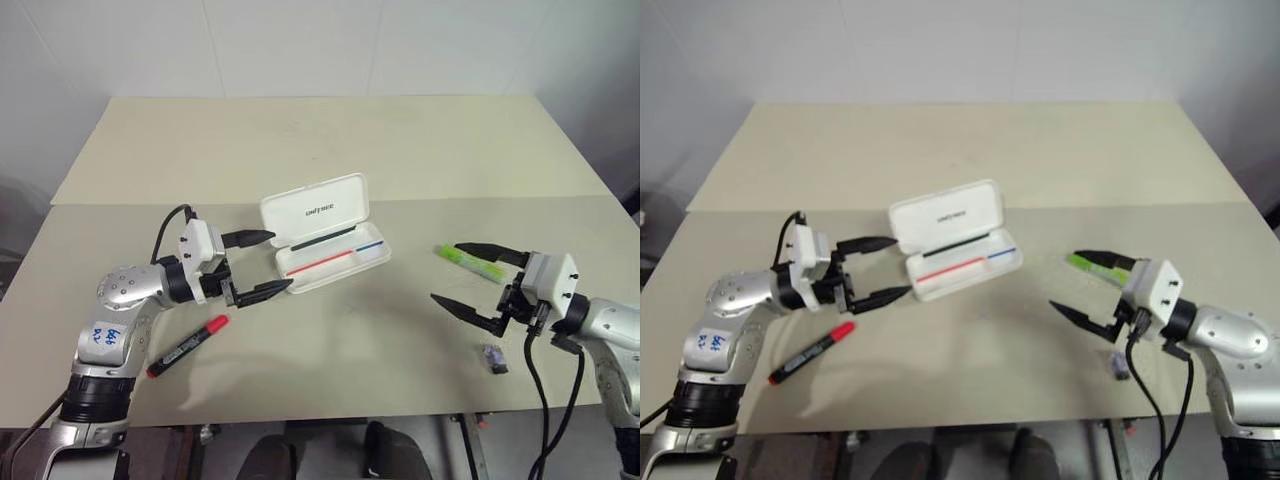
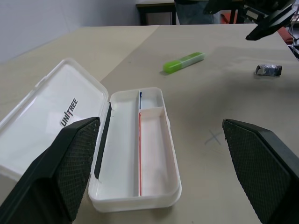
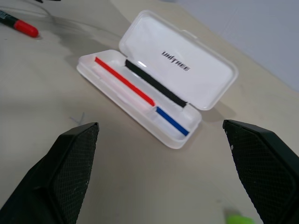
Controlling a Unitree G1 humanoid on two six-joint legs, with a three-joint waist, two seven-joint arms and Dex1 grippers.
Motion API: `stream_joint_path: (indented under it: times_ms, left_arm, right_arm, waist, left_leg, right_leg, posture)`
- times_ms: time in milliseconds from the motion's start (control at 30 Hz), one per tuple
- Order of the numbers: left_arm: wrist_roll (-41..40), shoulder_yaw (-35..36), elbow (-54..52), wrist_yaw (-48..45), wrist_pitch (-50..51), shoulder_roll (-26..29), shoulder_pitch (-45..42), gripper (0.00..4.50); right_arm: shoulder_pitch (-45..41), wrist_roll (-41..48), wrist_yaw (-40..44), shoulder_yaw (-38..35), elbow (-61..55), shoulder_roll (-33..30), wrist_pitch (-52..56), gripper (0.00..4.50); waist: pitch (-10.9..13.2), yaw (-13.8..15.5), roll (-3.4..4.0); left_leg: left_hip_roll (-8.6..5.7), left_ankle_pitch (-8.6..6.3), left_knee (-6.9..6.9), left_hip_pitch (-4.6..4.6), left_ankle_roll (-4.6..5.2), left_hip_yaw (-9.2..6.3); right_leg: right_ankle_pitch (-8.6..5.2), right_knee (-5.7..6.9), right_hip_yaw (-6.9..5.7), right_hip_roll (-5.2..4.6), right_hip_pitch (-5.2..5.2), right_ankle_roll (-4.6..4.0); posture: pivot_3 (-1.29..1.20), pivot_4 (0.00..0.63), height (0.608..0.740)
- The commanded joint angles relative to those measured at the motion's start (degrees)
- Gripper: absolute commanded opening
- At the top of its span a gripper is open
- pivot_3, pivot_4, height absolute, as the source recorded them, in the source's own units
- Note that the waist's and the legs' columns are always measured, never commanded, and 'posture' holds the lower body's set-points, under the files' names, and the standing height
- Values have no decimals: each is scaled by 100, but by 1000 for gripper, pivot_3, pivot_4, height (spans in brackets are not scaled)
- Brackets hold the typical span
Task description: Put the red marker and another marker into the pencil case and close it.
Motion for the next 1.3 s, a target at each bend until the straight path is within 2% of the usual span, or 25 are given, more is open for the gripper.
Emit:
stream_joint_path:
  times_ms: [33,333,433,567,800,933,1300]
  left_arm:
    - [-113,78,-248,-109,-45,121,33,4481]
    - [-120,80,-405,-119,108,254,224,4481]
    - [-109,-7,-523,-73,256,239,264,3902]
    - [202,-277,-525,51,209,189,368,2518]
    - [581,-837,-393,482,490,-123,23,2518]
    - [924,-1142,-175,977,795,-490,-377,2518]
    - [1265,-1525,-201,1091,1518,-431,-527,2518]
  right_arm:
    - [-218,21,-1,50,14,47,-161,4500]
    - [-453,-54,-36,384,64,195,-216,4500]
    - [-655,-135,-13,556,256,289,-297,4500]
    - [-906,-246,-84,755,439,489,-411,4500]
    - [-1231,-376,-177,959,464,709,-420,4500]
    - [-1227,-351,-198,918,464,706,-437,4500]
    - [-1018,-275,-391,942,7,661,-226,4500]
  waist:
    - [0,-16,-1]
    - [1,-22,-1]
    - [1,-23,-1]
    - [1,-27,-1]
    - [0,-16,-2]
    - [0,-9,-3]
    - [1,-10,-4]
  left_leg:
    - [0,0,0,0,0,2]
    - [8,0,-1,4,0,6]
    - [8,0,-1,4,0,5]
    - [8,0,-2,6,0,5]
    - [7,0,0,3,0,5]
    - [5,0,2,4,0,6]
    - [6,0,2,2,0,10]
  right_leg:
    - [0,-2,0,0,0,0]
    - [0,0,1,5,0,0]
    - [0,-1,1,5,-1,0]
    - [0,0,1,5,-1,0]
    - [0,0,0,5,-1,0]
    - [0,2,0,5,-1,0]
    - [1,2,0,5,-4,0]
  posture:
    - [0,150,740]
    - [0,150,740]
    - [0,150,740]
    - [0,150,740]
    - [0,150,740]
    - [0,150,740]
    - [0,150,740]
